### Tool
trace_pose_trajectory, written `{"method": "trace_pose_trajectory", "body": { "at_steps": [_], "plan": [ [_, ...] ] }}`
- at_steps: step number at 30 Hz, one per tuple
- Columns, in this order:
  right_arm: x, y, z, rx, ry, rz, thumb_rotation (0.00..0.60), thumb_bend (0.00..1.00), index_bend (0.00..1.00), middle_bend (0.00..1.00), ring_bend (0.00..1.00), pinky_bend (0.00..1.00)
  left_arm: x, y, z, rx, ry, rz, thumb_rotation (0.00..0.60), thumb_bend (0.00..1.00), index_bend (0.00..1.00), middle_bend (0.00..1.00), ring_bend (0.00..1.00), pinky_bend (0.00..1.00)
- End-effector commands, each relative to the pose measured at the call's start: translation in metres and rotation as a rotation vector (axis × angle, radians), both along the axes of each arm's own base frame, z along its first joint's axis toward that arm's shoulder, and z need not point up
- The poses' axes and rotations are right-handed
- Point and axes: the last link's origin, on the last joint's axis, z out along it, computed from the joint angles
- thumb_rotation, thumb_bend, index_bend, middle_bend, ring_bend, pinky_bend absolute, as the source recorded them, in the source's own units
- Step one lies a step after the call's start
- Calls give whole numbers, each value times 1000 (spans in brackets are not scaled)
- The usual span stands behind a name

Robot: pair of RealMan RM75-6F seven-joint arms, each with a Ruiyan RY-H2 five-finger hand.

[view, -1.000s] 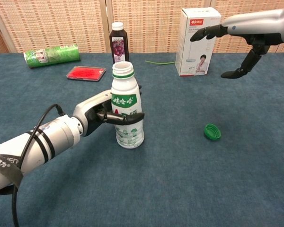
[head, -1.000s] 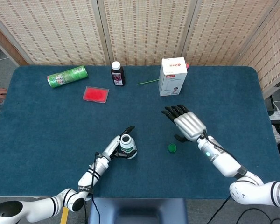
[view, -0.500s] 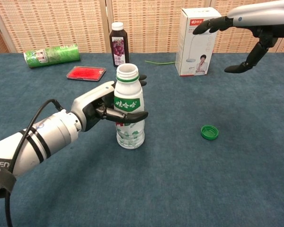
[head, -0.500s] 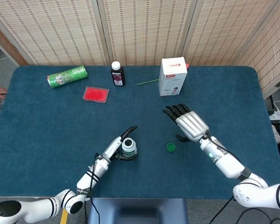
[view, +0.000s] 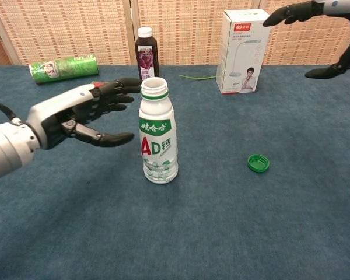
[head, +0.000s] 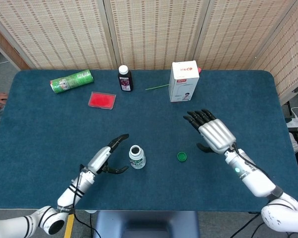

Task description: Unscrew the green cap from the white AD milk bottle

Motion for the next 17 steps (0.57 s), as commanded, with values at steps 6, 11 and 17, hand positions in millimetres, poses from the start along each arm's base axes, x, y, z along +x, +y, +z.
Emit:
{"method": "trace_pose_trajectory", "body": {
  "at_steps": [6,11,17],
  "plan": [
    [-77,82,24,-183,23,-135,600,209,0,0,0,0,-108,-33,101,281,498,80,600,274,0,0,0,0],
    [-129,140,15,-405,-8,-197,600,209,0,0,0,0,-147,-119,136,423,688,99,600,304,0,0,0,0],
    [-148,146,8,-427,-16,-229,600,209,0,0,0,0,-166,-146,151,503,798,177,600,302,0,0,0,0]
  ]
}}
